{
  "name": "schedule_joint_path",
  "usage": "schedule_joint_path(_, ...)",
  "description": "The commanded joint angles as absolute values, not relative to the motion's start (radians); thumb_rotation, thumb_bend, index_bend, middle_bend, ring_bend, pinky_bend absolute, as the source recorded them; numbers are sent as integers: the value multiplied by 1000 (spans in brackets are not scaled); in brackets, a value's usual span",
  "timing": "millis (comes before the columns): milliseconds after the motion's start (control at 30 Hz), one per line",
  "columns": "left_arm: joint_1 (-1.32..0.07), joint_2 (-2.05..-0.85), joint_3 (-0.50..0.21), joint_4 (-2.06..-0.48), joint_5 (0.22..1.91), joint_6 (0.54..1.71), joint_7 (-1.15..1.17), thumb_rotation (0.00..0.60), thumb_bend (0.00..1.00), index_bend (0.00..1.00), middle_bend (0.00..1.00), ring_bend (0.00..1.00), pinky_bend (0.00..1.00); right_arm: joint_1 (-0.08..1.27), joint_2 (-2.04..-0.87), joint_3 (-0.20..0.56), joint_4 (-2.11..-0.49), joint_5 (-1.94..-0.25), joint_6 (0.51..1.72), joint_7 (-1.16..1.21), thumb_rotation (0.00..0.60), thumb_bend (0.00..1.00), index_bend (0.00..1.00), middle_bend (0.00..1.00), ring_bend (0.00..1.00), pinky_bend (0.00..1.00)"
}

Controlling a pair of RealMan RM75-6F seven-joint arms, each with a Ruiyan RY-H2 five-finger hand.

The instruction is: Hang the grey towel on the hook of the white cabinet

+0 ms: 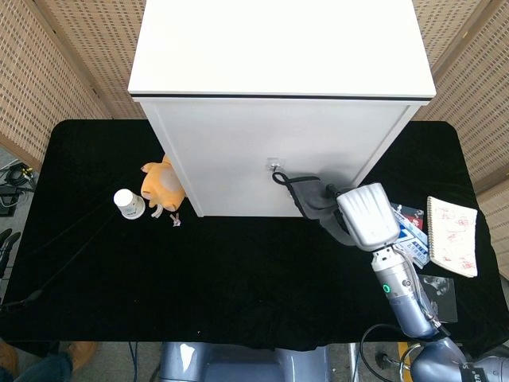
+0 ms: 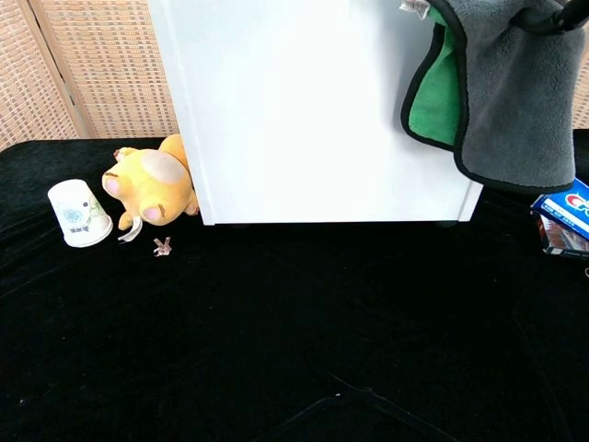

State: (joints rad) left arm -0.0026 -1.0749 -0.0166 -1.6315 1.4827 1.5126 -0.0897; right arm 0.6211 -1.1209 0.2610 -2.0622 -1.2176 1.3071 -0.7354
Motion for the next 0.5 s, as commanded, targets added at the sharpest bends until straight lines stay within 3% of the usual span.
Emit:
schedule_joint_path(33,-3,-1075,-17,-1631,1482,1512,-89,600,0,0,0,0,0,631,-1131,256,-2062,-1209,1302,-762,600,664,806,1000,997,1000)
schedule_joint_path(500,-6,-1074,-18,-1627,1476,1502,-95,600,0,0,0,0,0,667,-1164,243,-2074,-1145,1305,-904,600,662,808,1000,998,1000)
